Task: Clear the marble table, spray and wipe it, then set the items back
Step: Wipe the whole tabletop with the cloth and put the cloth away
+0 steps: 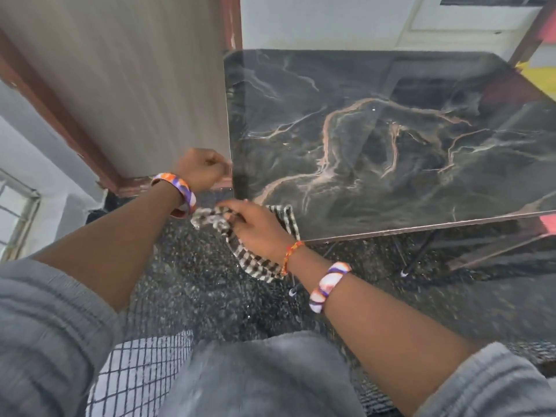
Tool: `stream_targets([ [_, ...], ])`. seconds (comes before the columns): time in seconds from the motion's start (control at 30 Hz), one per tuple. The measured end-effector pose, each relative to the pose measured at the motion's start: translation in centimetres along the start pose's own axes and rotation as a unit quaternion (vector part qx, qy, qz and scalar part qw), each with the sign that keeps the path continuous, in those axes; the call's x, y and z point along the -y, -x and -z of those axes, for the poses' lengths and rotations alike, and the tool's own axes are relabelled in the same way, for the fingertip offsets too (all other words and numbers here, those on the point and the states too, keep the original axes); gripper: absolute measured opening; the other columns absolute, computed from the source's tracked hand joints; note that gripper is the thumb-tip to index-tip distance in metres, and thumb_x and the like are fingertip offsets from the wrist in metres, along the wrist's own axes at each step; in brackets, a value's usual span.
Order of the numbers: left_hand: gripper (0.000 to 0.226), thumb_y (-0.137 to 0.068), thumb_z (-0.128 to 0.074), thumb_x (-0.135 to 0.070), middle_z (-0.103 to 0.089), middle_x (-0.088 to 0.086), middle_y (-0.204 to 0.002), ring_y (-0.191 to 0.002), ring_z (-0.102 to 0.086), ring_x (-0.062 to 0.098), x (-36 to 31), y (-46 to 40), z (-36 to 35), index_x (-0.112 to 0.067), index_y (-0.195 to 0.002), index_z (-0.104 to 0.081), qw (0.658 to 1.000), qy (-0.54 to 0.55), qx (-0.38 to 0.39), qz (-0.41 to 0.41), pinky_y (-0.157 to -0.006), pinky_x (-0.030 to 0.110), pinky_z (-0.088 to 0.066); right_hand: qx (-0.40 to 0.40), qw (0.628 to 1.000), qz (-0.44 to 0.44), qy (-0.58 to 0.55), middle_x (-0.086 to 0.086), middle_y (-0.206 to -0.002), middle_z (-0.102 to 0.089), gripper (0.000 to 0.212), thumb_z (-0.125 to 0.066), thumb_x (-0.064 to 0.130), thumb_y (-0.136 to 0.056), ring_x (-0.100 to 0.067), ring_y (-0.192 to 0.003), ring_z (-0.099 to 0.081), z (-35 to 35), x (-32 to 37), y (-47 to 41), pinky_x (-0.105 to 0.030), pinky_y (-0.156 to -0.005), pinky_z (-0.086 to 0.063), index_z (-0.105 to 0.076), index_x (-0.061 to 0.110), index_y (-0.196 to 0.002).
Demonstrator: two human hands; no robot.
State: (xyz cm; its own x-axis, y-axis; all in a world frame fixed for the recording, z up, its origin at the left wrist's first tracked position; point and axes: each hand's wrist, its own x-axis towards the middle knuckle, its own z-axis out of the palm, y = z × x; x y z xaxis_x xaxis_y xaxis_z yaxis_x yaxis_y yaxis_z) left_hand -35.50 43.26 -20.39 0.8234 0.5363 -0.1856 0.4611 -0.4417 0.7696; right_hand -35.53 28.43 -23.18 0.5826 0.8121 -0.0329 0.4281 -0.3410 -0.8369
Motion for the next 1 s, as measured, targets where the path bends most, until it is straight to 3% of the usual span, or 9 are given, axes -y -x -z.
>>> stream_targets([
  [0.1,0.039,-0.076,-0.064,-0.053,-0.067,-0.003,-0.057,-0.059,-0.059,0.016,-0.3,0.1,1.5,-0.015,-0.072,-0.069,0.958,0.245,0.135,0.059,-0.063,0.027,-0.045,-0.059,0.942,-0.106,-0.314,0.006,-0.078,-0.066,0.028,-0.046,0.0,-0.091,0.002,-0.062,-0.057,2.1,0.3,0.1,-0.011,-0.06,-0.048,-0.061,0.009,-0.114],
  [0.23,0.093,-0.025,-0.076,-0.071,-0.069,-0.003,-0.096,-0.089,-0.065,0.014,-1.4,0.5,0.8,-0.029,-0.107,-0.058,0.923,0.217,0.317,0.024,-0.084,0.035,-0.049,-0.111,0.813,-0.177,-0.543,0.0,-0.066,-0.068,0.015,-0.043,0.014,-0.094,-0.009,-0.056,-0.064,5.4,-0.5,0.2,-0.021,-0.054,-0.055,-0.058,0.011,-0.096],
  [0.3,0.061,-0.05,-0.077,-0.049,-0.072,-0.011,-0.087,-0.081,-0.067,0.006,-3.3,0.9,-0.5,-0.023,-0.103,-0.061,0.929,0.188,0.317,-0.026,-0.084,0.031,-0.05,-0.13,0.778,-0.194,-0.583,-0.001,-0.07,-0.071,0.026,-0.039,0.027,-0.097,-0.011,-0.066,-0.067,7.3,-0.9,0.6,-0.025,-0.066,-0.059,-0.059,0.01,-0.094],
  [0.4,0.003,-0.082,-0.063,-0.013,-0.071,-0.009,-0.057,-0.052,-0.066,0.002,-6.5,0.6,-2.7,-0.016,-0.083,-0.063,0.947,0.207,0.243,-0.044,-0.053,0.02,-0.056,-0.078,0.767,-0.179,-0.611,-0.015,-0.122,-0.061,0.056,-0.041,0.046,-0.091,-0.026,-0.111,-0.058,10.4,-1.2,2.2,-0.04,-0.103,-0.044,-0.052,0.004,-0.127],
  [0.57,0.012,-0.088,-0.059,-0.022,-0.063,0.001,-0.073,-0.057,-0.058,0.013,-11.7,0.2,-8.8,-0.019,-0.077,-0.063,0.938,0.246,0.244,-0.035,-0.055,0.022,-0.047,-0.2,0.892,-0.156,-0.374,-0.015,-0.118,-0.064,0.055,-0.074,0.017,-0.064,-0.03,-0.114,-0.058,16.0,-4.1,5.5,-0.046,-0.106,-0.041,-0.059,0.004,-0.116],
  [0.73,0.007,-0.091,-0.053,-0.02,-0.059,0.007,-0.082,-0.08,-0.056,0.023,-16.9,-0.7,-14.9,-0.017,-0.086,-0.057,0.953,0.151,0.236,-0.115,-0.06,0.028,-0.048,-0.374,0.858,-0.189,-0.296,-0.01,-0.113,-0.066,0.065,-0.081,0.012,-0.052,-0.027,-0.112,-0.06,24.1,-9.0,8.1,-0.043,-0.101,-0.046,-0.059,0.011,-0.113],
  [0.8,0.016,-0.089,-0.055,-0.021,-0.065,0.01,-0.098,-0.097,-0.06,0.027,-17.8,-2.0,-16.8,-0.014,-0.102,-0.06,0.964,0.02,0.192,-0.182,-0.073,0.029,-0.047,-0.463,0.839,-0.274,-0.083,-0.014,-0.124,-0.059,0.057,-0.07,0.02,-0.074,-0.032,-0.119,-0.053,26.3,-12.3,8.2,-0.044,-0.105,-0.041,-0.049,0.012,-0.127],
  [0.9,0.031,-0.088,-0.055,-0.023,-0.06,0.012,-0.124,-0.114,-0.055,0.028,-17.7,-4.6,-18.6,-0.008,-0.116,-0.058,0.961,-0.094,0.149,-0.214,-0.095,0.029,-0.041,-0.304,0.846,-0.371,0.234,-0.012,-0.147,-0.037,0.074,-0.037,0.066,-0.076,-0.038,-0.135,-0.032,26.0,-16.3,8.3,-0.053,-0.112,-0.025,-0.033,0.027,-0.139],
  [1.0,0.037,-0.089,-0.053,-0.025,-0.057,0.017,-0.128,-0.121,-0.049,0.032,-17.4,-8.3,-19.5,-0.008,-0.122,-0.055,0.954,-0.167,0.114,-0.221,-0.102,0.033,-0.037,-0.217,0.832,-0.405,0.312,-0.001,-0.16,-0.002,0.066,-0.028,0.066,-0.087,-0.033,-0.145,-0.003,25.2,-19.3,7.1,-0.057,-0.115,-0.002,-0.015,0.037,-0.146],
])
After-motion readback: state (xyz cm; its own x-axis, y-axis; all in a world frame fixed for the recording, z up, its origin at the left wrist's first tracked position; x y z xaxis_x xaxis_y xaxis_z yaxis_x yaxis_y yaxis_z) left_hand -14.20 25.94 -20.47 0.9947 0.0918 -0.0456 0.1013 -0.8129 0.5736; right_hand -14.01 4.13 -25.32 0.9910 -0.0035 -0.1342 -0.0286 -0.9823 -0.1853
